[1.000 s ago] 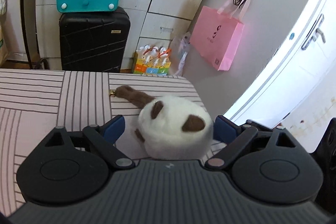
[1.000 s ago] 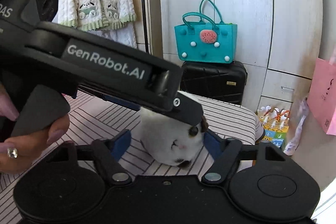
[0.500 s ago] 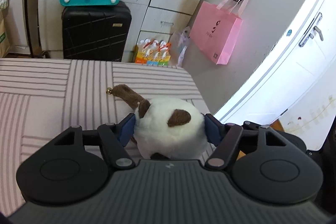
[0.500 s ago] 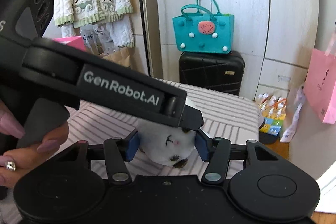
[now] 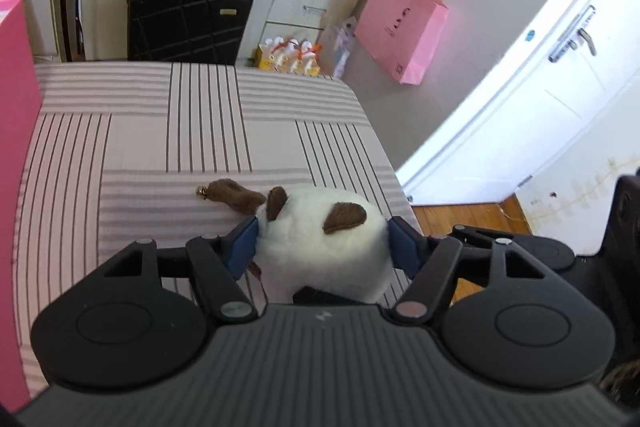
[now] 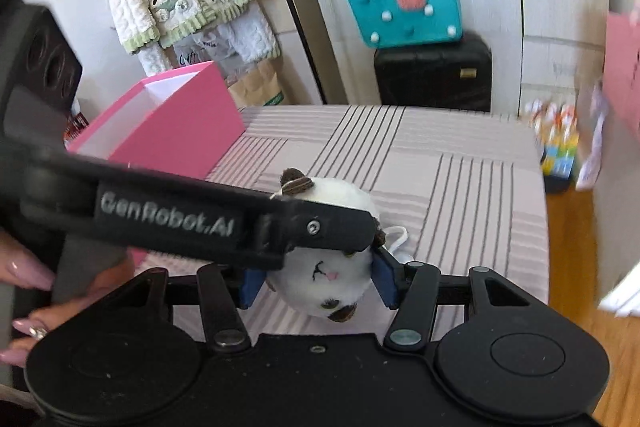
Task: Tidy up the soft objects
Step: 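Lift the plush cat with the left tool and carry it over the pink box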
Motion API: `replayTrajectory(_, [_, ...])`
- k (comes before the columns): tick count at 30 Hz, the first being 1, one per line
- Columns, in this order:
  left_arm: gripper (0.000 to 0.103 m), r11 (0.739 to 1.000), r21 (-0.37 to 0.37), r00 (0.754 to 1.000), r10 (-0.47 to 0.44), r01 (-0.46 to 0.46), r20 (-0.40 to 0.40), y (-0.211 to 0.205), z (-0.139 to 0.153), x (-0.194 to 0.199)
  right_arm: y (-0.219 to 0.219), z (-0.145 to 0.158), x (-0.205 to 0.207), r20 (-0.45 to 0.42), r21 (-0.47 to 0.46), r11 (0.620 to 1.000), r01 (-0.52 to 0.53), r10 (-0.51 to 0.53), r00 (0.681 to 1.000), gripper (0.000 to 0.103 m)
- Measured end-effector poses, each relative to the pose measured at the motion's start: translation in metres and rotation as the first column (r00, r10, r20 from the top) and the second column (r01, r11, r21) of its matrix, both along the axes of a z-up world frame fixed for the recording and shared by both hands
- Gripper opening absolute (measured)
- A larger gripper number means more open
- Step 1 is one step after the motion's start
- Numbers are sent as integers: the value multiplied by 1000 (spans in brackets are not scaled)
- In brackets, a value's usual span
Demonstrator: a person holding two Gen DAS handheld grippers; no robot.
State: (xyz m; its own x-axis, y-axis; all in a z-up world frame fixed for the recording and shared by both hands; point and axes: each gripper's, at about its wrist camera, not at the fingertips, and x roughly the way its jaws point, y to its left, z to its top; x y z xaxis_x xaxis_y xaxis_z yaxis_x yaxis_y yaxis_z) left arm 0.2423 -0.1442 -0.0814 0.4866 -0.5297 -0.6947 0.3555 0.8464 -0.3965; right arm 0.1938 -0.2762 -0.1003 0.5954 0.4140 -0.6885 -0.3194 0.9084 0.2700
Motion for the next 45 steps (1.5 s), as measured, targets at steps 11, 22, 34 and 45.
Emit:
replayTrajectory(11, [69,999,-24,999,-43,44,16,43,25,-52,33,30,-43,-20,43,995,-93,94,995,61])
replayTrajectory(22, [69,995,-18,995,-92,93,44,94,57,-95,76,72,-79,43,30,974,-226,225,973,60])
replayTrajectory(34, [69,994,-53,993,-88,92,74,149,90,-130,120,116,-116,187,-33,931,-363,363,913,56])
replayTrajectory(45, [68,997,-82,992,15,-5,127,211,105,-147,178,130,-106,276,-66,883,-464,463,842,51])
